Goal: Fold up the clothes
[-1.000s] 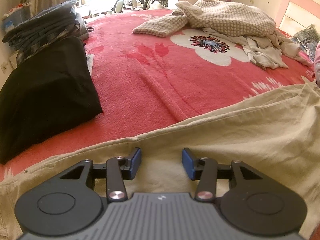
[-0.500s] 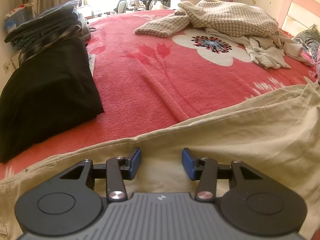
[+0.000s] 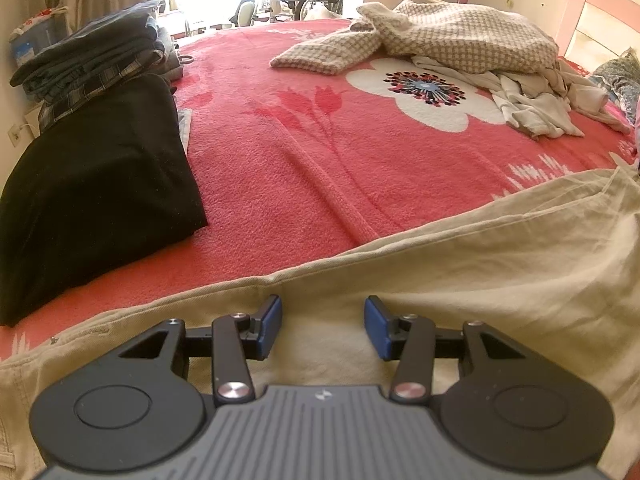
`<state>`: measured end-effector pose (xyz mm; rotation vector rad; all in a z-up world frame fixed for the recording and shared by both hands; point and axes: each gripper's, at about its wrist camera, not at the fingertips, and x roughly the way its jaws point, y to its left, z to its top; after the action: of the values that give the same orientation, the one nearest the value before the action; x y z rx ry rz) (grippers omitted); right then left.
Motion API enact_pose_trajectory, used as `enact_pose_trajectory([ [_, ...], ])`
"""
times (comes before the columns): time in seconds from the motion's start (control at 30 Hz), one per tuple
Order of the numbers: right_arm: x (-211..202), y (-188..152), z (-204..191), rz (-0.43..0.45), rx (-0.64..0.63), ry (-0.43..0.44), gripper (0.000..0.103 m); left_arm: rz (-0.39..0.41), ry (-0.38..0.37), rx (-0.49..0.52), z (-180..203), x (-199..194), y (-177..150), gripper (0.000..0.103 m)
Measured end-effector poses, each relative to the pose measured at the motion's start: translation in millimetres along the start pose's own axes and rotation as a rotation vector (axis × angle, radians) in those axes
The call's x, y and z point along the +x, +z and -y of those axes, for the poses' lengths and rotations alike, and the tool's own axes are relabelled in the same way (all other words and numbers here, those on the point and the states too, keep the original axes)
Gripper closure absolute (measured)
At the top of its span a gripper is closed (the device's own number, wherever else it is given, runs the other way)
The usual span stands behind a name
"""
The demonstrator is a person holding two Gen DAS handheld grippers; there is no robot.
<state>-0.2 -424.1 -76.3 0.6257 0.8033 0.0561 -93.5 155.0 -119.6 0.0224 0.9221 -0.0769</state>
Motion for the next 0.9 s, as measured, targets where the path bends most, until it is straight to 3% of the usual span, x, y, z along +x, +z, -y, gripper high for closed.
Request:
enact_pose_trajectory([
  [0.03, 0.7, 1.1, 2.5, -0.003, 0.013, 0.019, 0.074, 0.001, -0.001, 0.000, -0.1, -0.1, -0.2, 0.055],
  [0.17, -24.7, -1.6, 35.4, 0.138, 0.201, 0.032, 0.073, 0.004, -0.006, -0.004, -1.5, 0.8, -1.0, 0.055],
  [0.3, -50.6, -14.8, 70.2, 0.216, 0.351, -0.054, 0.072, 0.006, -0.010, 0.001, -1.7, 1.4, -1.1, 0.055],
  [0.43, -55.5, -23.3, 80.8, 0.213, 0.375, -0.121, 0.071, 0.004, -0.008, 0.008, -0.7, 1.7, -0.9, 0.054],
  [0.5, -51.4, -19.5, 67.4, 0.201, 0.309, -0.130, 0.071, 0.004, -0.004, 0.011, 0.2, 1.5, -0.7, 0.054],
  [0.63, -23.7, -8.4, 5.9, 0.089, -0.033, -0.079, 0.071, 0.005, 0.001, 0.014, 1.5, 0.9, -0.9, 0.054],
  [0.9, 36.9, -45.7, -146.7, -0.254, -0.946, 0.252, 0.072, 0.005, 0.001, 0.044, 0.5, -0.1, -1.1, 0.054],
])
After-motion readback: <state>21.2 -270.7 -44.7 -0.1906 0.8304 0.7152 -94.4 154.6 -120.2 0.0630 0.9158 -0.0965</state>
